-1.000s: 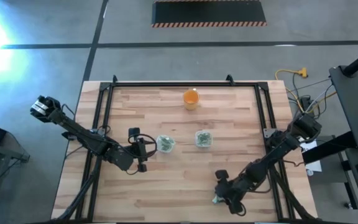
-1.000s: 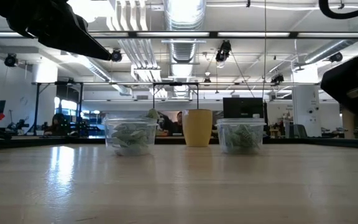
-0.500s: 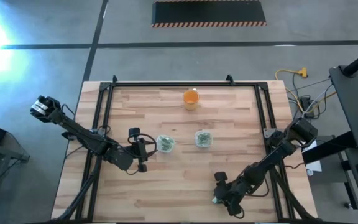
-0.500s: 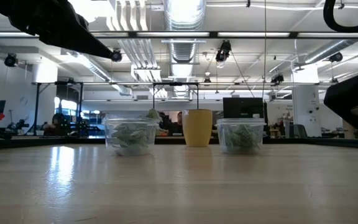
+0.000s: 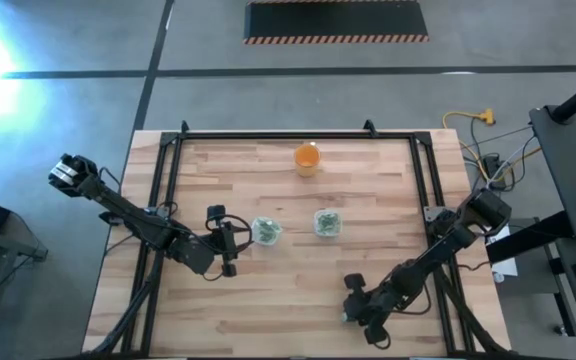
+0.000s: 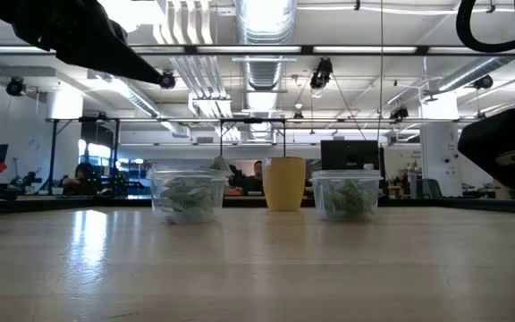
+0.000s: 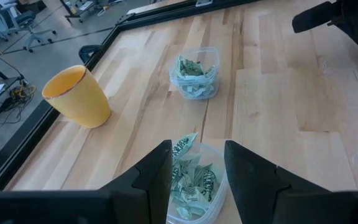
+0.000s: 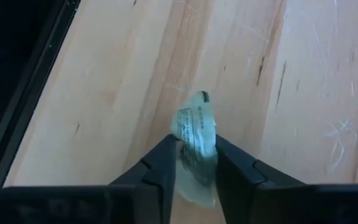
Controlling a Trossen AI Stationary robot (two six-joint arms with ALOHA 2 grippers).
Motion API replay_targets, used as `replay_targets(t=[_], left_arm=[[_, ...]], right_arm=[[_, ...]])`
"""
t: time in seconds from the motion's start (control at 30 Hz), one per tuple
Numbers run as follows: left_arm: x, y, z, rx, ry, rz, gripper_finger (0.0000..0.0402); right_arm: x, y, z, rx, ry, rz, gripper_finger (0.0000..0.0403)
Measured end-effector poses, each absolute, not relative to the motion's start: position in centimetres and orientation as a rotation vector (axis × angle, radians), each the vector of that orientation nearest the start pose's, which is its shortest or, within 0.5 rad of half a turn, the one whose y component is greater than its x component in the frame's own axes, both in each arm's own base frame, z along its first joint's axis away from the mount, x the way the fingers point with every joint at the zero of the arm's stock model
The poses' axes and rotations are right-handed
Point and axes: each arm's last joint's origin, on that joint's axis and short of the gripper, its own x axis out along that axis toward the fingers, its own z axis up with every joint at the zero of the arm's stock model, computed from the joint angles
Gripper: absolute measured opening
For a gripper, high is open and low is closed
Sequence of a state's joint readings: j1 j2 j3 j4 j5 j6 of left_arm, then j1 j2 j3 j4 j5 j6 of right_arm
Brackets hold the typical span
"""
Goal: Pick and place items into bin
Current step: Put the green sweetener bag into the right transparent food container
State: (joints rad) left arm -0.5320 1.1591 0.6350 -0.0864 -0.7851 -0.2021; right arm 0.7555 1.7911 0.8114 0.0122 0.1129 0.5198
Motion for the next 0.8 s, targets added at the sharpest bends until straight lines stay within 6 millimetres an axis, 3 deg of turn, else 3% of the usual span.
replay_targets(t=[0.27, 0.43, 0.63, 0.8], left_arm=[[20.8, -9.8, 22.4, 0.178, 0.455, 0.291, 0.0131], [20.7, -9.8, 22.4, 0.185, 0.457, 0.290, 0.0131], [20.7, -9.8, 22.3, 0.189, 0.460, 0.290, 0.0131], [20.7, -9.8, 22.2, 0.194, 0.467, 0.290, 0.0131]], right_arm=[[23.2, 21.4, 12.2, -0.006, 0.975, 0.372, 0.0047], [23.9, 20.6, 13.0, -0.136, 0.873, 0.314, 0.0034], [25.3, 18.7, 13.8, -0.360, 0.769, 0.174, 0.0033], [26.7, 15.9, 14.9, -0.533, 0.720, -0.019, 0.0033]])
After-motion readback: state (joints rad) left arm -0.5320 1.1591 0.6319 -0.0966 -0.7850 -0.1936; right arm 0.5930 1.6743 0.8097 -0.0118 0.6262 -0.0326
